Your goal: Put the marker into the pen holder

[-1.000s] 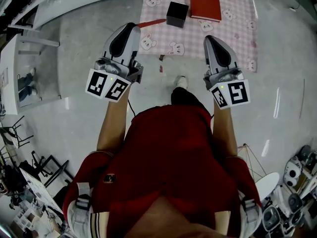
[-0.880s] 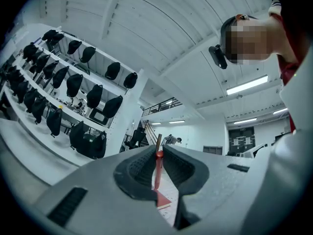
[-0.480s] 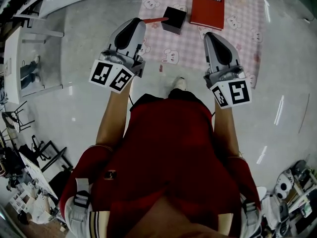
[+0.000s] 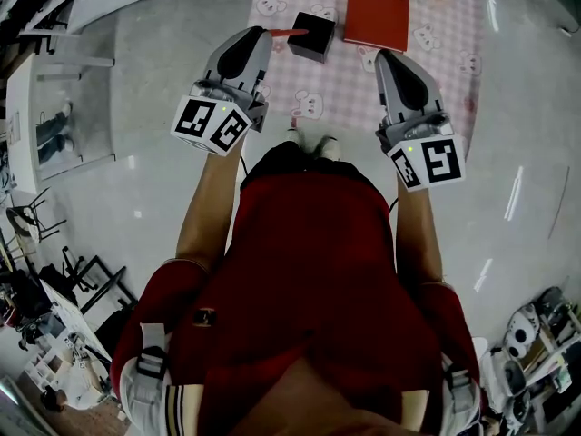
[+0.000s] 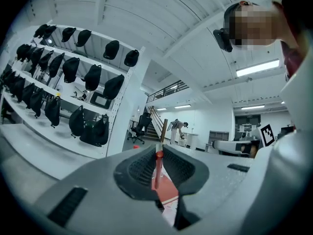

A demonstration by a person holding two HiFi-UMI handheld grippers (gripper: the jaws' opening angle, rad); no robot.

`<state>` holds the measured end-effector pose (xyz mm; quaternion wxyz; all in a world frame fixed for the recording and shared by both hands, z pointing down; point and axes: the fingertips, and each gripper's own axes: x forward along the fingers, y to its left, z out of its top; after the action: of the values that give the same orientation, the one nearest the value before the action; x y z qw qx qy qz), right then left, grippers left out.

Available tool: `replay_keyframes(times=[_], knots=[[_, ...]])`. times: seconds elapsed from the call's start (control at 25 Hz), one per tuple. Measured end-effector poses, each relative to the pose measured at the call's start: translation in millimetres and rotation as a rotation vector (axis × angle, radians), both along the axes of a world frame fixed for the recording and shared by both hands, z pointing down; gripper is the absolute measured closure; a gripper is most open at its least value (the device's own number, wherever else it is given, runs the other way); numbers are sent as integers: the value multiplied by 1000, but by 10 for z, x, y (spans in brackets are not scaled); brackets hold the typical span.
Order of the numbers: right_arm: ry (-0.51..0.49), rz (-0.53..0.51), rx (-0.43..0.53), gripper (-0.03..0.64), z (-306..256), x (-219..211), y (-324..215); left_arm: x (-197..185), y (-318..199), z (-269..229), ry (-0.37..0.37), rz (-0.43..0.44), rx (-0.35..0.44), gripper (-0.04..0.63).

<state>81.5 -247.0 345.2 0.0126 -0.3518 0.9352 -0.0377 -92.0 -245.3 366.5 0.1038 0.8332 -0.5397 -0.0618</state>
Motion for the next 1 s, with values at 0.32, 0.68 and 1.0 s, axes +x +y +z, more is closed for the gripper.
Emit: replay_keyframes(times=[0.32,0.68,1.0], knots=[[34,75,-16,618,63,-27,-81,-20,-203,329,-30,53,-49,546],[60,133,-44,618,143,-79,-114,14,-360,723,-77,107,-107,546],[86,155,-76,618,318,-148,-179,85,-517,1116,-118,150,-157,546]])
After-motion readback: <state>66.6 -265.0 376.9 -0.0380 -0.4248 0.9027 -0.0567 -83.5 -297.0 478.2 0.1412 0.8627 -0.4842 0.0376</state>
